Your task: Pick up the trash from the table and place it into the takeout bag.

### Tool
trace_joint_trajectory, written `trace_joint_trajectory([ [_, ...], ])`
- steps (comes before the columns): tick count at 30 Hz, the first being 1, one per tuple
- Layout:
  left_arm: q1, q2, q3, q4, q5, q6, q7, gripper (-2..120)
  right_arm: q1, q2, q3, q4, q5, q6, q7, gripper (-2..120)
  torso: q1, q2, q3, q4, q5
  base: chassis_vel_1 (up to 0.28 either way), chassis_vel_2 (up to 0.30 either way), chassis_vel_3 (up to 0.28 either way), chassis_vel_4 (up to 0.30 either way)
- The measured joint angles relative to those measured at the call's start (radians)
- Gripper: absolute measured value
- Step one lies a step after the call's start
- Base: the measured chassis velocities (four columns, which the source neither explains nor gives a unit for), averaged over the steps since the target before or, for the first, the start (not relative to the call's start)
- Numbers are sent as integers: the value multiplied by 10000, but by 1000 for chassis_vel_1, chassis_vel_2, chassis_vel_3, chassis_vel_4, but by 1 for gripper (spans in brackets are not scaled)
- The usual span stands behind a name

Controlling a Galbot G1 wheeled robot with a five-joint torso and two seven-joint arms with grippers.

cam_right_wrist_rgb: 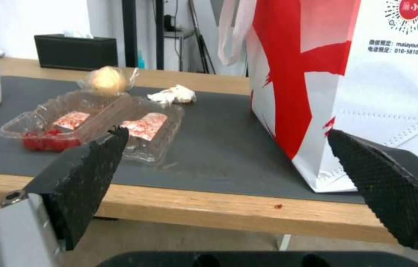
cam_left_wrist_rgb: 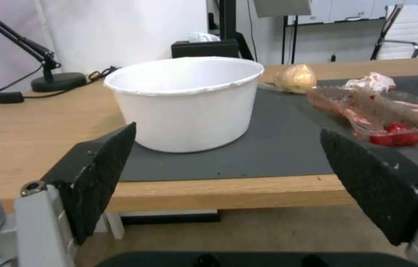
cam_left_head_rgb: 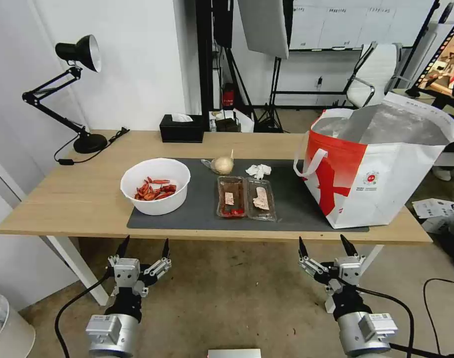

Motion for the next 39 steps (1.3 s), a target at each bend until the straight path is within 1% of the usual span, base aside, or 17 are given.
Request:
trace_joint_trajectory([
  [11, 0, 0, 0, 0, -1, 4, 0, 100, -2, -35, 40, 1, 38, -42, -19, 100, 0, 0, 0, 0, 0, 0, 0, 0, 0],
  [12, -45, -48, -26, -13, -250, 409, 1, 100, -113, -513, 615, 87, 575, -762, -461, 100, -1, 0, 0, 0, 2, 0, 0, 0, 0],
  [13, -120, -138, -76, -82, -611, 991, 34, 100, -212, -920, 1125, 174, 1048, -1396, -844, 100, 0, 0, 0, 0, 2, 0, 0, 0, 0],
  [14, -120, -138, -76, -82, -611, 991, 34, 100, -212, -920, 1125, 174, 1048, -1396, -844, 100, 0, 0, 0, 0, 2, 0, 0, 0, 0],
  [16, -234, -277, -152, -181, -1173, 1914, 99, 100, -357, -1558, 1904, 308, 1775, -2376, -1449, 100, 0, -1, 1, 0, 2, 0, 0, 0, 0],
  [17, -234, -277, -152, -181, -1173, 1914, 99, 100, -357, -1558, 1904, 308, 1775, -2376, -1449, 100, 0, -1, 1, 0, 2, 0, 0, 0, 0],
  [18, -311, -363, -204, -240, -1539, 2502, 137, 100, -389, -1832, 2218, 348, 2215, -2597, -1735, 100, 0, 0, 0, -2, -2, 0, 0, 0, 0],
  [19, -311, -363, -204, -240, -1539, 2502, 137, 100, -389, -1832, 2218, 348, 2215, -2597, -1735, 100, 0, 0, 0, -2, -2, 0, 0, 0, 0],
  [20, -392, -455, -212, -181, -1887, 2376, 237, 100, -332, -1904, 2261, 362, 2491, -2447, -1884, 100, -1, 0, 0, 0, 5, 0, 0, 0, 0],
  [22, -485, -543, -212, -45, -2209, 1786, 410, 100, -246, -1942, 2273, 346, 2775, -1998, -2054, 100, 0, 0, 1, 0, -1, 0, 0, 0, 0],
  [23, -485, -543, -212, -45, -2209, 1786, 410, 100, -246, -1942, 2273, 346, 2775, -1998, -2054, 100, 0, 0, 1, 0, -1, 0, 0, 0, 0],
  [24, -497, -554, -215, -37, -2280, 1577, 477, 100, -222, -1943, 2255, 327, 2852, -1793, -2113, 100, 0, 0, 1, 0, 1, 0, 0, 0, 0],
  [26, -498, -557, -220, -38, -2341, 1405, 542, 100, -200, -1929, 2213, 309, 2891, -1605, -2166, 100, 0, 0, 0, 0, 1, 0, 0, 0, 0],
  [39, -449, -562, -232, -67, -2328, 1194, 656, 100, -211, -1862, 2141, 196, 2836, -1418, -2221, 100, 0, 0, 1, 0, 0, 0, 0, 0, 0],
])
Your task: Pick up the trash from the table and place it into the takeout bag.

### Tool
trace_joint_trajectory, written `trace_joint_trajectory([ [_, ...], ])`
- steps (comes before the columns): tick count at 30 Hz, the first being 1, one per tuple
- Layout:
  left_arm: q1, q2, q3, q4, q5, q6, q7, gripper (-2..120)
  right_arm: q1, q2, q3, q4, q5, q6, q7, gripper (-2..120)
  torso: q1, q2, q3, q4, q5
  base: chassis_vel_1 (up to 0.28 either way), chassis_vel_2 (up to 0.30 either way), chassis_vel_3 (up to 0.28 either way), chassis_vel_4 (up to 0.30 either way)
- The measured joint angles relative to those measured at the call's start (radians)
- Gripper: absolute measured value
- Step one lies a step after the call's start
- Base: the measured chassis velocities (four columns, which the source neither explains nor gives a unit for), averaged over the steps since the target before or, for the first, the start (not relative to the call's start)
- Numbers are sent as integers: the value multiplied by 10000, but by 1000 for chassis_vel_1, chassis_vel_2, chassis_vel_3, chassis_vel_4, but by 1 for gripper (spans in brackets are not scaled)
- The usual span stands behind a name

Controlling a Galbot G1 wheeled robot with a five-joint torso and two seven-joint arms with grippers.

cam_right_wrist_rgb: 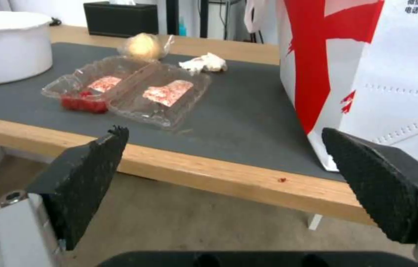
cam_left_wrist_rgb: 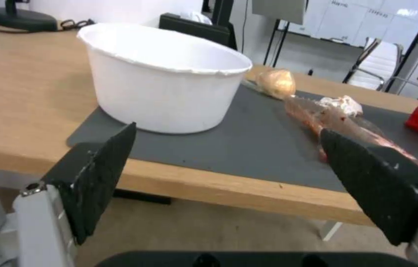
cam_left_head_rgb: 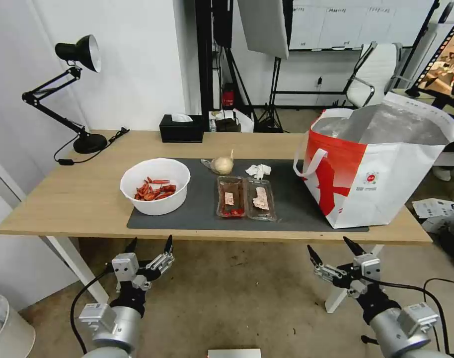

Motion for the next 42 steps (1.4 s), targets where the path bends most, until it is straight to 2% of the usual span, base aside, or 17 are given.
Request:
trace_joint_trajectory([
  [3, 17, 2, -26, 0, 7, -94, 63, 100, 1, 1, -35, -17, 20, 12, -4, 100, 0, 0, 0, 0, 0, 0, 0, 0, 0],
  [18, -15, -6, -64, -52, -4, -106, 101, 100, 307, -130, -395, 12, 2099, -654, 727, 100, 0, 0, 0, 0, 0, 0, 0, 0, 0],
  [22, -25, -5, -55, -100, -20, -72, 104, 100, 668, -335, -606, 162, 4043, -1319, 1513, 100, 0, 0, -1, 0, 0, 0, 0, 0, 0],
  [23, -25, -5, -55, -100, -20, -72, 104, 100, 668, -335, -606, 162, 4043, -1319, 1513, 100, 0, 0, -1, 0, 0, 0, 0, 0, 0],
  [25, -26, 9, -64, -132, -44, -38, 104, 100, 958, -455, -801, 272, 5645, -1733, 2290, 100, 0, 0, 0, 0, -1, 0, 0, 0, 0],
  [26, -26, 9, -64, -132, -44, -38, 104, 100, 958, -455, -801, 272, 5645, -1733, 2290, 100, 0, 0, 0, 0, -1, 0, 0, 0, 0],
  [28, -2, 49, -87, -198, -49, 23, 104, 100, 1308, -551, -1076, 305, 7143, -2026, 3009, 100, 0, 0, 0, 0, 0, 0, 0, 0, 0],
  [32, 47, 60, -96, -255, -50, 89, 103, 100, 1607, -624, -1419, 278, 8136, -2168, 3519, 100, 0, 0, 0, 0, 0, 0, 0, 0, 0],
  [38, 111, 69, -102, -328, -3, 124, 95, 100, 2509, -849, -1946, 221, 10488, -2271, 4818, 100, 0, 0, 0, 0, 0, 0, 0, 0, 0],
  [42, 161, 74, -105, -359, 22, 134, 93, 100, 3016, -1043, -2175, 18, 10955, -2288, 5249, 100, 0, -1, 0, 0, 0, 0, 0, 0, 0],
])
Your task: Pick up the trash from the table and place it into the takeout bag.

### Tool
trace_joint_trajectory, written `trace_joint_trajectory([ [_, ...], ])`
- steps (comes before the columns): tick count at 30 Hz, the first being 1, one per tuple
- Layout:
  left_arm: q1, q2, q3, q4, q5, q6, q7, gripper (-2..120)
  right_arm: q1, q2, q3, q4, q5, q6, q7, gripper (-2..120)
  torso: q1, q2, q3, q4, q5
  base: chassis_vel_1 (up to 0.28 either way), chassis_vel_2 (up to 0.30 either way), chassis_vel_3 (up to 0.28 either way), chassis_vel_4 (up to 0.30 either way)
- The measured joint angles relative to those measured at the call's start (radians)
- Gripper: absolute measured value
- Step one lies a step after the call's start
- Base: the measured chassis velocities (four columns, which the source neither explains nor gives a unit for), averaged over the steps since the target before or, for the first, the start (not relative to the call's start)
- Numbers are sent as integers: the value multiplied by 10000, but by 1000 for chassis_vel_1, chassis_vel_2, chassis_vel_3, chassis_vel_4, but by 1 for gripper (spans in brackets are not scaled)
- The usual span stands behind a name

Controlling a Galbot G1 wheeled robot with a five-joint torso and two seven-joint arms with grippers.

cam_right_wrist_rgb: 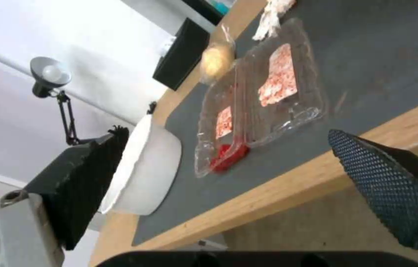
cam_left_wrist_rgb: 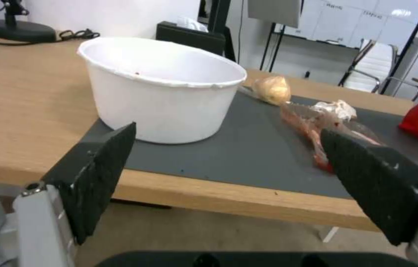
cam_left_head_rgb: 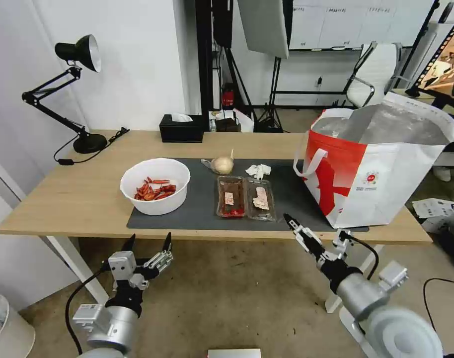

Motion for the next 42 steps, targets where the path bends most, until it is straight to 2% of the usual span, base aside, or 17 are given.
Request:
trace_joint_trajectory([
  [5, 22, -9, -1, -1, 27, 9, -10, 100, 540, -110, -222, -236, 473, -21, 421, 100, 0, 0, 0, -1, 0, 0, 0, 0, 0],
  [16, 43, -98, -24, 23, 161, 32, -9, 100, 2375, -64, -1305, -1110, 1463, -229, 2341, 100, 0, 0, 1, 0, 0, 0, 0, 0, 0],
  [29, -8, -73, -38, 82, 182, 54, 11, 100, 2992, -21, -1570, -1276, 2086, -353, 3752, 100, 0, 0, 0, 1, -1, 0, 0, 0, 0],
  [31, 16, -64, -48, 33, 194, 83, 14, 100, 3138, -68, -1580, -1333, 2359, -432, 4329, 100, 0, 0, 0, 0, 0, 0, 0, 0, 0],
  [42, 78, -56, -54, 0, 197, 125, 14, 100, 3725, 42, -2016, -1618, 2594, -448, 5345, 100, -1, 0, 0, 0, 0, 0, 0, 0, 0],
])
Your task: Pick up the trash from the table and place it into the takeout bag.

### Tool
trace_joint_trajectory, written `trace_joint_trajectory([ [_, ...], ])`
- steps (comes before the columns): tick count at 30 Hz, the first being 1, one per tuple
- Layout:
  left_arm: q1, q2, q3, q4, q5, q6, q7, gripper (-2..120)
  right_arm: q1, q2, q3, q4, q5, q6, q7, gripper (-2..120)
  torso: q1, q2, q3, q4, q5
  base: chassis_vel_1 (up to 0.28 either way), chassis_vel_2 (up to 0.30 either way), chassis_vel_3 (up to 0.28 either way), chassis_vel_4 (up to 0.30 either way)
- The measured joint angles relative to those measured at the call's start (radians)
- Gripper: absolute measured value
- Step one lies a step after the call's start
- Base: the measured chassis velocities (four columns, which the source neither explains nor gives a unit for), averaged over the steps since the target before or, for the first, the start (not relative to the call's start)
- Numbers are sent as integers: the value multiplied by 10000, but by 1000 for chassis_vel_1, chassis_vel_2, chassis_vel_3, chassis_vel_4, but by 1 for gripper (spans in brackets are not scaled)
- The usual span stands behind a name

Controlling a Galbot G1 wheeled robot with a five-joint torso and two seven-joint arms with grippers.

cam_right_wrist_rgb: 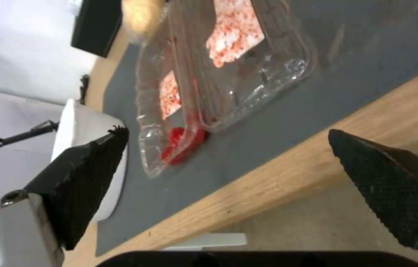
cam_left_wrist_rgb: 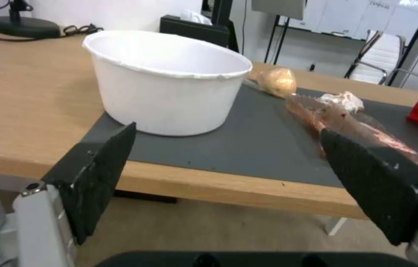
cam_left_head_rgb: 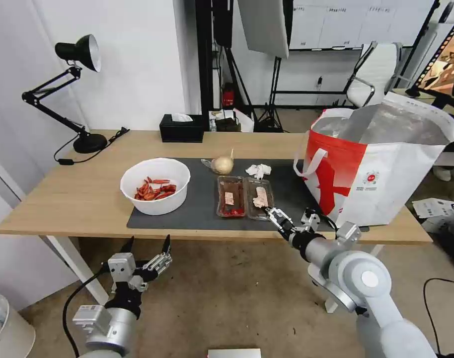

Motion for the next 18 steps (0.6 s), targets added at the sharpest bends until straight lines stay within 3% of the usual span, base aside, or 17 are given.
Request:
trace_joint_trajectory([
  [18, -70, -15, -31, 186, 0, 48, -5, 100, 1099, 415, -590, -937, -8, 25, 508, 100, 0, 0, 0, 0, 0, 0, 0, 0, 0],
])
